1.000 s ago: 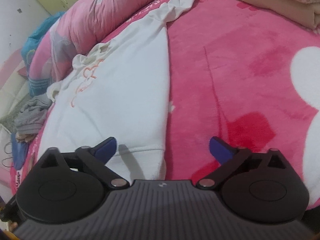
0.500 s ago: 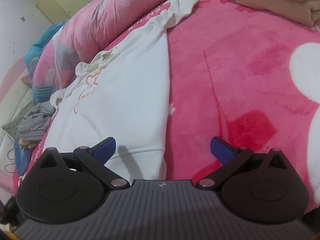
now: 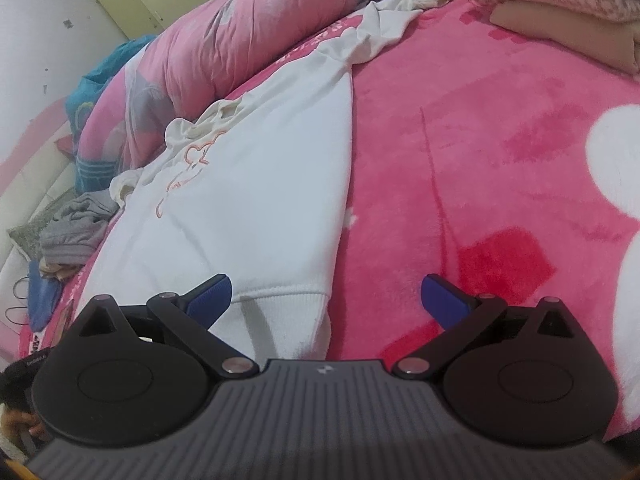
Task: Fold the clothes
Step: 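Grasp the hem with the left gripper while the right gripper grasps it too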
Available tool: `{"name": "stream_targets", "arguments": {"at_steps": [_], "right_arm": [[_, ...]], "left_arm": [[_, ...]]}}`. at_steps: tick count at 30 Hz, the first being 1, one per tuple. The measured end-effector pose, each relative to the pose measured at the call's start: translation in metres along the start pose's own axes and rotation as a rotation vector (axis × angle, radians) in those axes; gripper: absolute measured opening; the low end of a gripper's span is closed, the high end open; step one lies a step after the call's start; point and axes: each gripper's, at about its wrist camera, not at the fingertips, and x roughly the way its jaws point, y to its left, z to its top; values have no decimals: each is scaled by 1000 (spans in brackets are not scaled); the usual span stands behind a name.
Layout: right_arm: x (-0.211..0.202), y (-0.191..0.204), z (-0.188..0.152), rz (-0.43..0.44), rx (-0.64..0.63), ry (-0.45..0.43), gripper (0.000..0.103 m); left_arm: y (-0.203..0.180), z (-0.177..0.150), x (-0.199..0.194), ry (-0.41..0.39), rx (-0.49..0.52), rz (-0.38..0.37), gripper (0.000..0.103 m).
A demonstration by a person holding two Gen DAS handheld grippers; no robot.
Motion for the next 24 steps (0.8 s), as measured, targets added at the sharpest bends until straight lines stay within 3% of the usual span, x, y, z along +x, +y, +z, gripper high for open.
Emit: {"name": "stream_targets", "arguments": {"at_steps": [1,3,6,14,19,20,22,23,24], "right_arm": [[-1,0,1,-2,1,-4,97],[-4,-1,4,1,7,-5,79],[-5,-5,9,18,21,9,66],[3,3,10,39,-36,70,61],[3,14,-1,42,-106,121,49],[2,16,-2,44,-117,126,42],[3,18,-5,60,-126,133,17],[2,19,-5,67,-127,129,9],[1,21,-4,72,-127,122,8]], "left_arm": [[-1,0,-3,-8,1,3,8],[-2,1,-9,-23,1,9,7],[-1,4,-21,-45,-11,6,6],[6,3,-23,-33,-31,17,6],[12,-3,-15,-2,-46,18,6],[13,-4,-13,4,-49,18,6],[14,-5,-12,4,-61,17,6],[14,-5,-13,-3,-67,16,6],[13,-4,-17,-13,-68,14,6]]}}
